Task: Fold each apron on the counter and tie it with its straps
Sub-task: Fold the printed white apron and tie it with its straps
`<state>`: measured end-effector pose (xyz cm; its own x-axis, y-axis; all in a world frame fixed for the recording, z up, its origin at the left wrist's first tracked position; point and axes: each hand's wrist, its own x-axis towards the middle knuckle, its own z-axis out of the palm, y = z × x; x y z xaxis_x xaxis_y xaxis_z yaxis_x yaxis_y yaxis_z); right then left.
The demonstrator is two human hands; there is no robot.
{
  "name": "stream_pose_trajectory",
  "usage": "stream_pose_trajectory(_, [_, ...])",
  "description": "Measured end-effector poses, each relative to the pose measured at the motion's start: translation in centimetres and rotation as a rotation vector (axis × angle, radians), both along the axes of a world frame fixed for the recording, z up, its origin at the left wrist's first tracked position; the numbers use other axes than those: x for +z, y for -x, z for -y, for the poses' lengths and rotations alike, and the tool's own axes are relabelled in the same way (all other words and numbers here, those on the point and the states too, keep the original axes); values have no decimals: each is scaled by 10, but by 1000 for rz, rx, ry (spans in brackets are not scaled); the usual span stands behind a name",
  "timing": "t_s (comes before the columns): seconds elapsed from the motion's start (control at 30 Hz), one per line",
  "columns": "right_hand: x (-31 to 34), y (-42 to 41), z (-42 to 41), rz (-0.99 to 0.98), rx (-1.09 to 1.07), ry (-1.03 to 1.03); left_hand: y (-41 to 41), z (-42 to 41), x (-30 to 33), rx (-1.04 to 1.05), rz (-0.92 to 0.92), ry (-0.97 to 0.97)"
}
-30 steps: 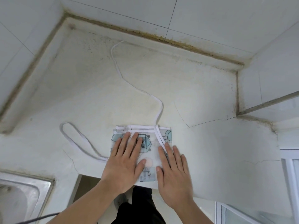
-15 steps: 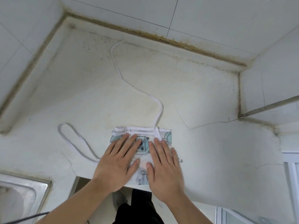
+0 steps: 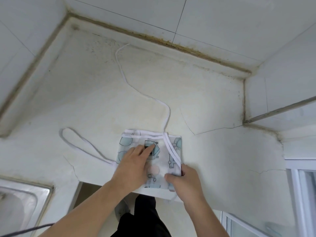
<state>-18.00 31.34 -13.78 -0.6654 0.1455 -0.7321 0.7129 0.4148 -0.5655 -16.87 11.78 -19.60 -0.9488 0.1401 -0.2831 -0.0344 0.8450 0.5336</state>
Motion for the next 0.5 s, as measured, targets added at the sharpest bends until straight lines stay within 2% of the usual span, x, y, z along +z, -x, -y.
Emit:
stream_pose_trajectory(0.1, [11,-10,7,-145,-311,315,16,-1,8,155,102,-139])
stream_pose_trajectory(0.17, [13,-22,18,-114,-464,498,23,-1,11,188,143,-149])
stream_pose_trajectory(0.2, [10,-28,23,-94,-481,512,25,0,12,191,167,-149])
stream_pose_trajectory(0.27, [4,-36,34,-50,-410,397,27,2,15,198,204,-163])
stream_pose_trajectory(0.33, [0,-38,38,-29,-277,174,29,4,17,215,241,-212])
stream_pose_trajectory(0.4, [0,-39,34,-98,-136,-1,28,3,19,205,265,-227])
stream_pose_trajectory(0.5, [5,-43,24,-117,-71,-59,23,-3,21,111,268,-85])
